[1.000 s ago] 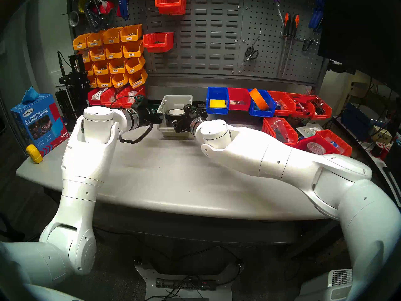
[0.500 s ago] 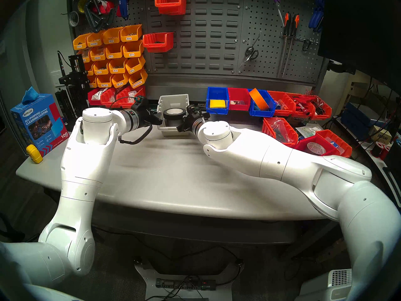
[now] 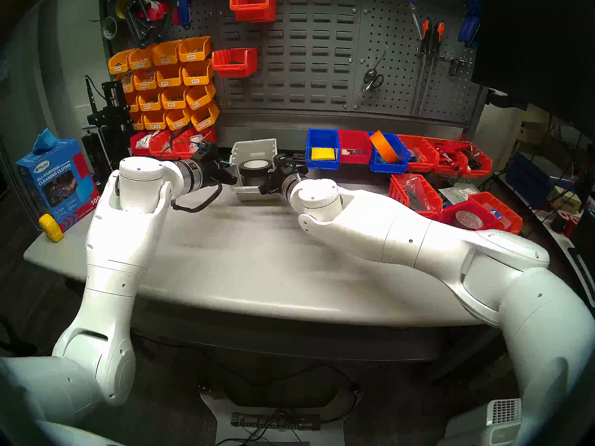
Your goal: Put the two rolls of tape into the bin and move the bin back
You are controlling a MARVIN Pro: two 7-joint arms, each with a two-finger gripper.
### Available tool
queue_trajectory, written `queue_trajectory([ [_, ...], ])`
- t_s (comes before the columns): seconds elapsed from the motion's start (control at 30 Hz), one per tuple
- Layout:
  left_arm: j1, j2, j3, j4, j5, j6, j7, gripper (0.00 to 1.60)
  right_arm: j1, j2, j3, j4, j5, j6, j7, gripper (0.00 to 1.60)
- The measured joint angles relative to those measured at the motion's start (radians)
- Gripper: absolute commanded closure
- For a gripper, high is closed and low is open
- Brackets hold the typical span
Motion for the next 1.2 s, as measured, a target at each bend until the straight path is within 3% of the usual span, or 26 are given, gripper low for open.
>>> queue_trajectory([
  [0.8, -0.055, 0.008, 0.012, 0.013, 0.027, -0.039, -0.004, 1.6, 0.015, -0.003, 0.011, -0.031, -0.008, -0.014, -0.06, 1.6],
  [1.2, -0.112, 0.001, 0.026, 0.111, 0.035, -0.082, -0.009, 1.6, 0.017, -0.002, 0.017, -0.034, -0.007, -0.023, -0.069, 1.6],
])
